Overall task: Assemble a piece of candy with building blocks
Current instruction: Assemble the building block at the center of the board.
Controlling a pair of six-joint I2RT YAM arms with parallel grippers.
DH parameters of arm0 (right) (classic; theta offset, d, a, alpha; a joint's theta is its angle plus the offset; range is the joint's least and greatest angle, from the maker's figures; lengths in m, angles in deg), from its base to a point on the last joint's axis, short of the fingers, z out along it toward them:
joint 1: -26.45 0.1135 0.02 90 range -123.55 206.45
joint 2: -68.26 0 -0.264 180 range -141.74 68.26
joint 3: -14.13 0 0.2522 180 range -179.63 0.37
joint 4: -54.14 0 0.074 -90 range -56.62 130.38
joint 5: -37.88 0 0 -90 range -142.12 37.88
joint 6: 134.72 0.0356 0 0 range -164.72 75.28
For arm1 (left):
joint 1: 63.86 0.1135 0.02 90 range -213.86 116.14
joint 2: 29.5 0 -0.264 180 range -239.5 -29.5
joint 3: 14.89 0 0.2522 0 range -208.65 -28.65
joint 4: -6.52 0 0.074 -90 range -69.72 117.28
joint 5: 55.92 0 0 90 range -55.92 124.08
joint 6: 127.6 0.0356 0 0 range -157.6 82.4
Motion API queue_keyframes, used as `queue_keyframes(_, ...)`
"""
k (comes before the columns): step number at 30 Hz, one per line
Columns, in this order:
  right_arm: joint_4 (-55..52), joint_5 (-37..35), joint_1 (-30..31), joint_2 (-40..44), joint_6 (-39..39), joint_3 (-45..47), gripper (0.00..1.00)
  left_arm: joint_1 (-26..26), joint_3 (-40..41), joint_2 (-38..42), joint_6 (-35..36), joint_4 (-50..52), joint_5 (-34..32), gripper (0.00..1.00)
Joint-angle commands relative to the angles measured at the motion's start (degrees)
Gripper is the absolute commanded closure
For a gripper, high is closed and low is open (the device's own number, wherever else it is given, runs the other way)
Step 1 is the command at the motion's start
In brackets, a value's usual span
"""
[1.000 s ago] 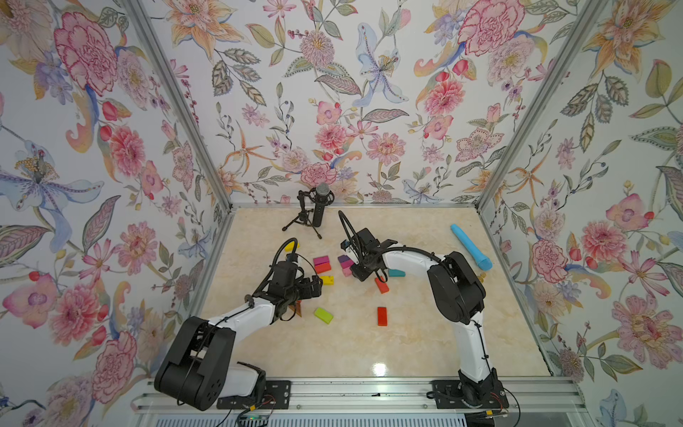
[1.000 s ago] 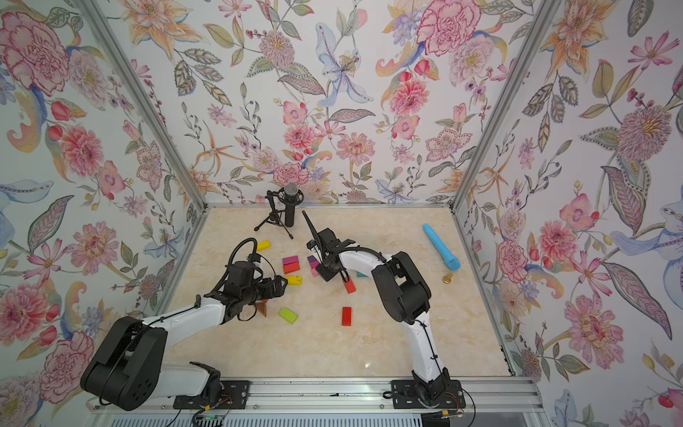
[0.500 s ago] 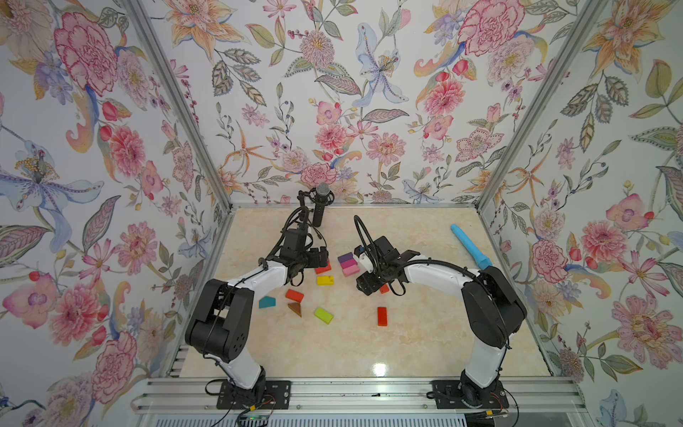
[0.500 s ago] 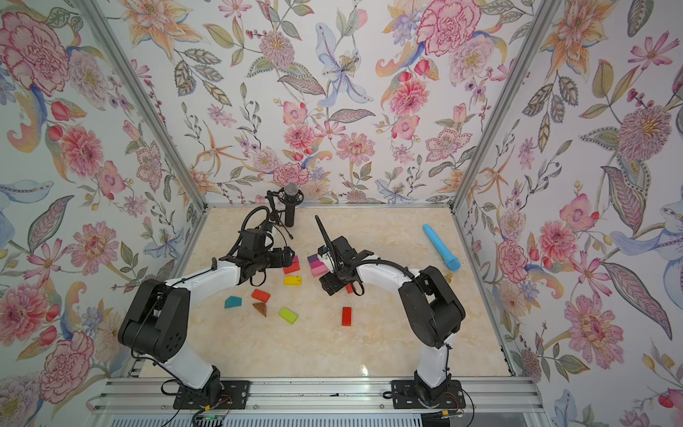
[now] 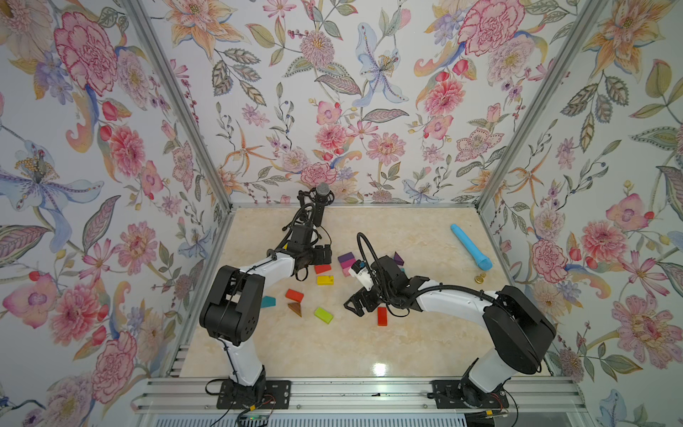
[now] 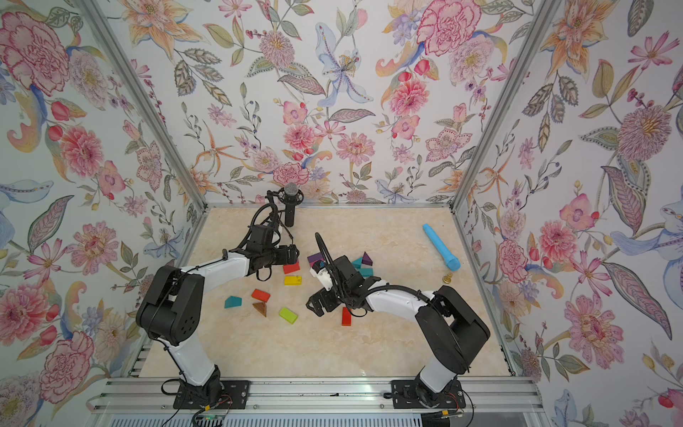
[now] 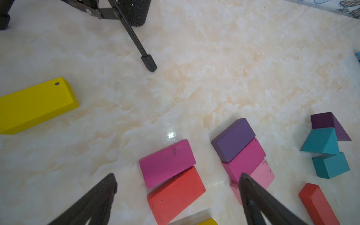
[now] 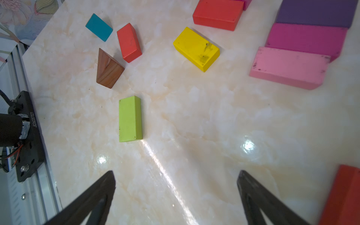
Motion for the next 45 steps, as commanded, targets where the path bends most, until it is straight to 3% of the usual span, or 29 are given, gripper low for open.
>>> queue_keyframes(1,4.1,-1.4,-1.0,2.8,1.7,1.2,0.00,-3.9,4.9,8.2,-1.8,2.2,-3.5,0.01)
queue_keyframes(5,3.9,-4.3,-2.5,3.5,4.1,1.6,0.00,-7.9,12.7,17.1,-6.3,-0.6,-4.6,0.01)
queue_keyframes(8,5.0,-6.9,-3.3,4.9,6.7,2.7,0.00,-10.3,17.0,19.3,-9.3,-4.0,-3.4,0.01)
queue_keyframes(11,5.5,-9.1,-3.8,6.0,7.9,3.5,0.00,-10.7,18.8,17.6,-11.4,-8.1,0.0,0.01)
queue_keyframes(24,5.6,-7.3,-6.6,6.2,9.0,3.8,0.00,-12.8,21.0,12.3,-14.2,-14.6,1.6,0.01)
queue_keyframes(29,5.4,-6.6,-9.5,7.7,9.1,3.7,0.00,-15.0,21.2,10.4,-16.0,-16.0,1.2,0.01)
queue_keyframes(45,4.7,-4.4,-14.1,9.5,8.6,4.3,0.00,-14.9,21.0,2.4,-17.6,-19.4,-1.4,0.01)
